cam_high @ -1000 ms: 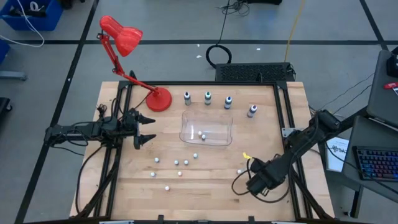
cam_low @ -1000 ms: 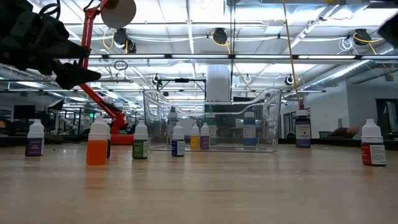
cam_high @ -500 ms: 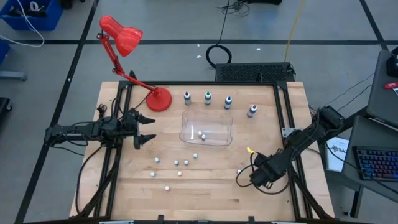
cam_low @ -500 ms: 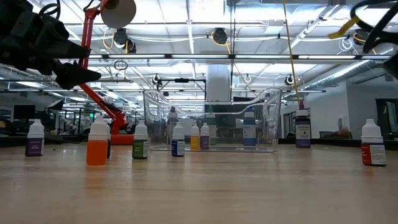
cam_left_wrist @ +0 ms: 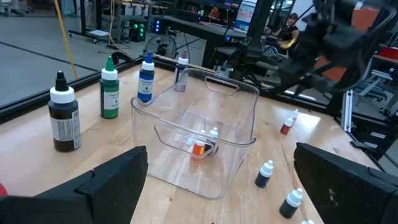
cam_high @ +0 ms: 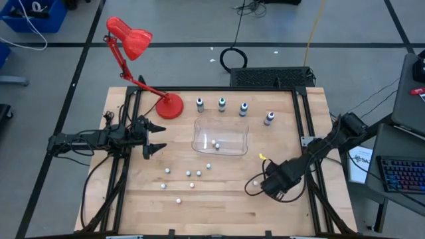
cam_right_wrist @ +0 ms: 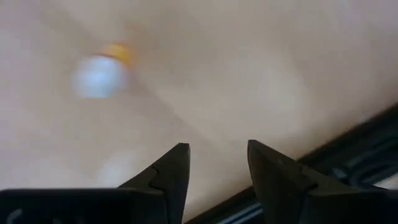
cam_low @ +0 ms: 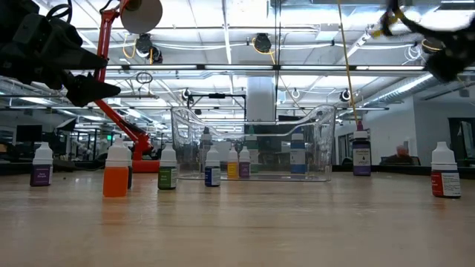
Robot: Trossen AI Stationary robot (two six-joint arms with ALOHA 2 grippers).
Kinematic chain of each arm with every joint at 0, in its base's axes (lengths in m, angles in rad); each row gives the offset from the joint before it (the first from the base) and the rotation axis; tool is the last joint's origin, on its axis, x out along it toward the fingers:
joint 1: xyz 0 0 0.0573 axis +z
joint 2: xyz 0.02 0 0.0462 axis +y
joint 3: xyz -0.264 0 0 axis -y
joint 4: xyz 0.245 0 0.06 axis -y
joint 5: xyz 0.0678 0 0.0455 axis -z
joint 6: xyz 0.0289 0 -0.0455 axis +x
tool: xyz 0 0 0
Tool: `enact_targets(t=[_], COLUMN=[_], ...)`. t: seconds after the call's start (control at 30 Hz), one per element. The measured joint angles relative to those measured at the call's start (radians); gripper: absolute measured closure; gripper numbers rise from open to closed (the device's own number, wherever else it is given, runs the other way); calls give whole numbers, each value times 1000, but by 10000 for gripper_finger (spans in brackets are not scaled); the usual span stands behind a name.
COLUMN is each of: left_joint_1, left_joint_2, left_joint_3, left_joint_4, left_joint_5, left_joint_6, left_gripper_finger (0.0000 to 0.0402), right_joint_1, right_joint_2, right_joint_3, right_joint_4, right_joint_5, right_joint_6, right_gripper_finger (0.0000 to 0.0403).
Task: Pick & Place food coloring
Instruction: Put the small orange food coloring bottle in the transparent bin
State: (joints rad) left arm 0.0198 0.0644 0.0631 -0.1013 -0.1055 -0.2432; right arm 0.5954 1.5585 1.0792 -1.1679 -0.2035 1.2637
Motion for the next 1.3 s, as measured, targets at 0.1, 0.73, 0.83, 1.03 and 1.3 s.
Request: enact_targets(t=[0.1, 0.73, 0.83, 1.03, 1.3], left_joint_1=[0, 0, 0, 0, 0], left_joint_2=[0, 0, 0, 0, 0], left_joint_3=[0, 0, 0, 0, 0], left_joint_4=[0, 0, 0, 0, 0], left_joint_5=[0, 0, 0, 0, 0], left_joint_6=[0, 0, 0, 0, 0], left_gripper_finger=[2, 2, 2, 2, 2], right_joint_1=[-4, 2, 16, 35, 41], right_joint_2=[0, 0, 0, 6, 53], right_joint_3=[79, 14, 5, 4, 3], right_joint_4=[12, 246, 260, 250, 254], right_joint_5=[56, 148, 147, 156, 150], right_joint_6=[-9, 23, 35, 56, 37], right_gripper_finger=[243, 257, 257, 257, 257])
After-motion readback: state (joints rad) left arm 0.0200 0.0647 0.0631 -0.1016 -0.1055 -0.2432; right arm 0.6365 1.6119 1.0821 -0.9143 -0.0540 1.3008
